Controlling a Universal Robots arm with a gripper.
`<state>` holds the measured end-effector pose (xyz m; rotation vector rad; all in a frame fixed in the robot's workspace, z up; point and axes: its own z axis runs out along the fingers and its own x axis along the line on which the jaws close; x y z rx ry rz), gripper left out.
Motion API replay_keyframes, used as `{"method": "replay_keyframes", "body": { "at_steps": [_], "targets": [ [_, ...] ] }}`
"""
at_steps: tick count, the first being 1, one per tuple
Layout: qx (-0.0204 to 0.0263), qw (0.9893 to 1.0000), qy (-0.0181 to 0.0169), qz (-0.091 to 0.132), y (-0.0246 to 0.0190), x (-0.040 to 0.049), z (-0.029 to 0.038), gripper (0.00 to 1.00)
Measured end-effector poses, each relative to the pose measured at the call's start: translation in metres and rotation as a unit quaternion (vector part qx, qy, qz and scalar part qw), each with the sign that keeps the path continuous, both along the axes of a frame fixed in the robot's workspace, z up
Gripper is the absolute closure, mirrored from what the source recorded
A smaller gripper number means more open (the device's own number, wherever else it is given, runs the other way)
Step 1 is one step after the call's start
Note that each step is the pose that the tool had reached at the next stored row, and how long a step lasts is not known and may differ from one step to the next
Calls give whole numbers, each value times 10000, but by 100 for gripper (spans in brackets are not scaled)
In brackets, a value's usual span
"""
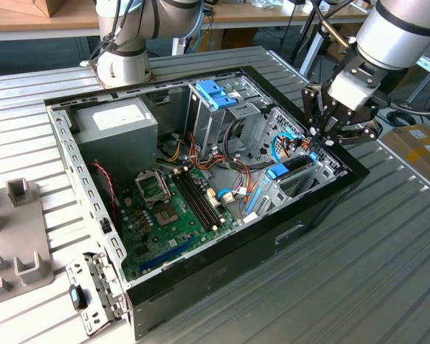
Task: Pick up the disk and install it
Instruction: 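Insert the first disk wire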
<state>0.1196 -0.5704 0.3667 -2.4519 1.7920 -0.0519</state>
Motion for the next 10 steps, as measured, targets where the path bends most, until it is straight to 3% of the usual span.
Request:
{"method": "replay_keyframes", "body": {
  "at_steps": [10],
  "targets": [
    [0, 9999, 0, -149, 0, -1, -1, 83]
  ]
}}
